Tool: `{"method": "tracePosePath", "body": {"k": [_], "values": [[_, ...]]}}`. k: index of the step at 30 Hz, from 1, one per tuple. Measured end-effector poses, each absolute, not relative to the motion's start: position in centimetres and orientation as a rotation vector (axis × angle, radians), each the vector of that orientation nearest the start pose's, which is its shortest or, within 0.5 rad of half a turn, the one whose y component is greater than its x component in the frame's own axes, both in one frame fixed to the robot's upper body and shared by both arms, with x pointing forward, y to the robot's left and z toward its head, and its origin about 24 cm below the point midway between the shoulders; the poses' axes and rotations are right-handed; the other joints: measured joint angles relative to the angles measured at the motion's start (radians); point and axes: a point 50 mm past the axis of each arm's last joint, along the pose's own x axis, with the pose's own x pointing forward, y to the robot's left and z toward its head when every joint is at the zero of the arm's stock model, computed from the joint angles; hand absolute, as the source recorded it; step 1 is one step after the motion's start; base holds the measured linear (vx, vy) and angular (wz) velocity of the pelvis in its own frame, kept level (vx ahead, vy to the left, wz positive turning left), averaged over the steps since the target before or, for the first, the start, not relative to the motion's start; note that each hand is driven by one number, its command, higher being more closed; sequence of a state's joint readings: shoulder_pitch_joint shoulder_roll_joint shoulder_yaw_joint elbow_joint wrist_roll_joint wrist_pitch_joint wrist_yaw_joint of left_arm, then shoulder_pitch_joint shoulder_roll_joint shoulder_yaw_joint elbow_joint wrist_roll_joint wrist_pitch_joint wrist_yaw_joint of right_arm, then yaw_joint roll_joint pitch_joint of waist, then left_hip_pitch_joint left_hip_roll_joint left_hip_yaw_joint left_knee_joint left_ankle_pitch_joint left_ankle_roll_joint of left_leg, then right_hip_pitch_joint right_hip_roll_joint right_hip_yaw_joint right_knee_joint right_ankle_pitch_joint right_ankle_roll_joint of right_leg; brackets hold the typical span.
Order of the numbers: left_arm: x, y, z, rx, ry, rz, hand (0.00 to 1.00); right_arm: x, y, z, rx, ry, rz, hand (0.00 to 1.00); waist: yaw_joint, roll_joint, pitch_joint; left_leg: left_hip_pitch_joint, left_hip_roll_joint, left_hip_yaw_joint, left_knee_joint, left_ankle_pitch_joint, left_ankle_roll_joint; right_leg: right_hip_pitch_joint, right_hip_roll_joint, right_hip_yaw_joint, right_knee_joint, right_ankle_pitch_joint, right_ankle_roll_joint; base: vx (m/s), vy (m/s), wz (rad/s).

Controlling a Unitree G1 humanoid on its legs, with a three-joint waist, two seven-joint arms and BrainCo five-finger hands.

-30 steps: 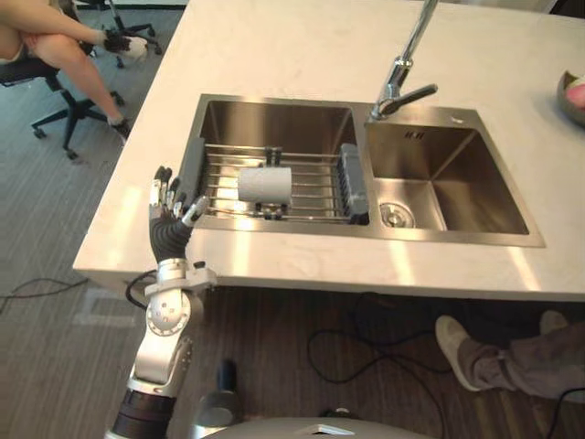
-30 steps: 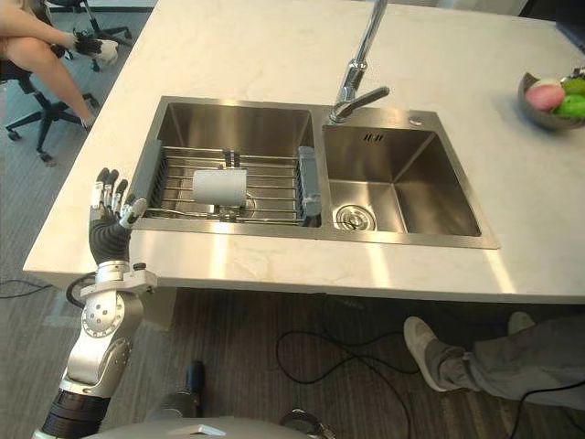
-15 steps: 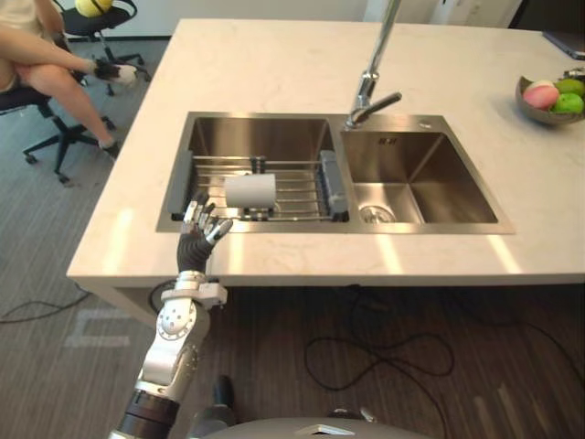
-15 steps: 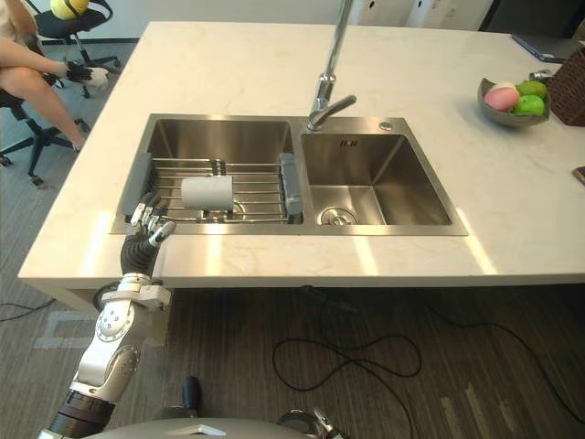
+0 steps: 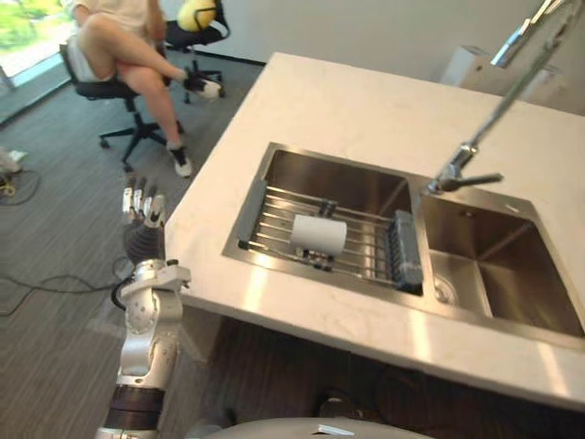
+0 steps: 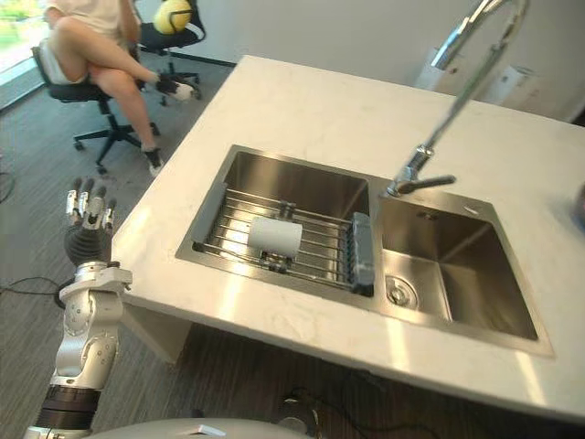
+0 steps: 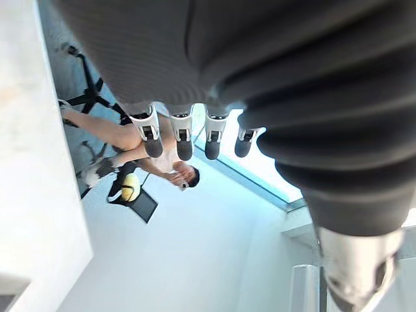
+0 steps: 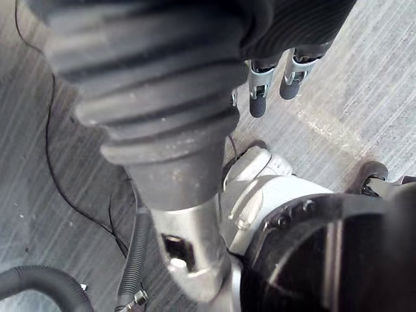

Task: Walk over to the sink, pick up the cup, carry it to the dishwasher, place the cup inside the dishwasher, then close the dishwasher door

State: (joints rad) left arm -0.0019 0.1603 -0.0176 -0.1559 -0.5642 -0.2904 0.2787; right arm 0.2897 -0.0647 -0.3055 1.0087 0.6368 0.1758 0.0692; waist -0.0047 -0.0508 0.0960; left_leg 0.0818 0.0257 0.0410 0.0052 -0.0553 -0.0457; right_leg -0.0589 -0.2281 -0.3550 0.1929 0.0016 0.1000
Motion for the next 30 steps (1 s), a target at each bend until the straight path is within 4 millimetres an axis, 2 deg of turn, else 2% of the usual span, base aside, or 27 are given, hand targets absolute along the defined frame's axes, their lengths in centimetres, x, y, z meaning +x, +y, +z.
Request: {"method": "tracePosePath", "body": {"k": [3, 5, 9, 13, 17, 23, 28, 30], "values": [[24.2, 18.8, 10.4, -0.462, -0.398, 0.248, 0.0, 1.4, -21.5, -16.8, 0.729, 1.185, -0.686, 0.0, 0.003, 0.04, 0.003, 0.012, 0.04, 0.039, -0.003, -0.005, -0.013, 0.025, 0.043, -0.011, -0.048, -0.002, -0.012, 0.17, -0.146, -0.04], [24.2, 18.6, 10.4, -0.433, -0.4, 0.245, 0.0, 2.0, -22.2, -16.6, 0.713, 1.165, -0.683, 0.0, -0.011, 0.058, -0.003, 0.029, 0.057, 0.055, -0.025, -0.003, -0.021, 0.047, 0.066, -0.011, -0.076, -0.002, -0.017, 0.12, -0.118, -0.09], [24.3, 18.1, 10.6, -0.346, -0.411, 0.23, 0.0, 2.1, -21.9, -16.7, 0.721, 1.166, -0.682, 0.0, -0.023, 0.052, -0.003, 0.04, 0.061, 0.076, -0.026, -0.013, -0.024, 0.072, 0.08, -0.011, -0.127, 0.017, -0.018, 0.04, -0.043, -0.1], [24.7, 18.2, 9.7, -0.205, -0.377, 0.217, 0.0, 2.0, -21.1, -16.8, 0.738, 1.17, -0.677, 0.0, -0.028, 0.036, -0.005, 0.035, 0.053, 0.093, -0.026, -0.013, -0.023, 0.073, 0.085, 0.002, -0.176, 0.052, -0.014, 0.0, 0.008, -0.11], [25.6, 16.5, 9.2, -0.028, -0.354, 0.086, 0.0, 2.3, -20.5, -16.9, 0.735, 1.147, -0.669, 0.0, -0.036, 0.043, -0.008, 0.035, 0.046, 0.103, -0.026, -0.012, -0.022, 0.075, 0.086, 0.012, -0.196, 0.066, -0.013, -0.02, 0.005, -0.07], [26.6, 14.6, 8.0, 0.167, -0.299, -0.063, 0.0, 2.7, -20.8, -16.8, 0.707, 1.122, -0.658, 0.0, -0.062, 0.064, -0.007, 0.041, 0.05, 0.117, -0.029, -0.01, -0.022, 0.091, 0.095, 0.019, -0.223, 0.083, -0.016, -0.05, -0.011, -0.06], [27.3, 13.5, 7.3, 0.433, -0.331, -0.146, 0.0, 2.6, -21.1, -16.8, 0.701, 1.117, -0.686, 0.0, -0.083, 0.073, -0.012, 0.044, 0.053, 0.124, -0.062, 0.011, -0.023, 0.09, 0.106, 0.021, -0.251, 0.099, -0.019, -0.03, -0.02, -0.02], [27.2, 12.3, 7.2, 0.52, -0.365, -0.229, 0.0, 2.0, -21.1, -16.8, 0.704, 1.125, -0.707, 0.0, -0.086, 0.074, -0.012, 0.05, 0.055, 0.127, -0.063, 0.011, -0.023, 0.093, 0.108, 0.023, -0.251, 0.099, -0.019, -0.01, -0.022, -0.03]]}}
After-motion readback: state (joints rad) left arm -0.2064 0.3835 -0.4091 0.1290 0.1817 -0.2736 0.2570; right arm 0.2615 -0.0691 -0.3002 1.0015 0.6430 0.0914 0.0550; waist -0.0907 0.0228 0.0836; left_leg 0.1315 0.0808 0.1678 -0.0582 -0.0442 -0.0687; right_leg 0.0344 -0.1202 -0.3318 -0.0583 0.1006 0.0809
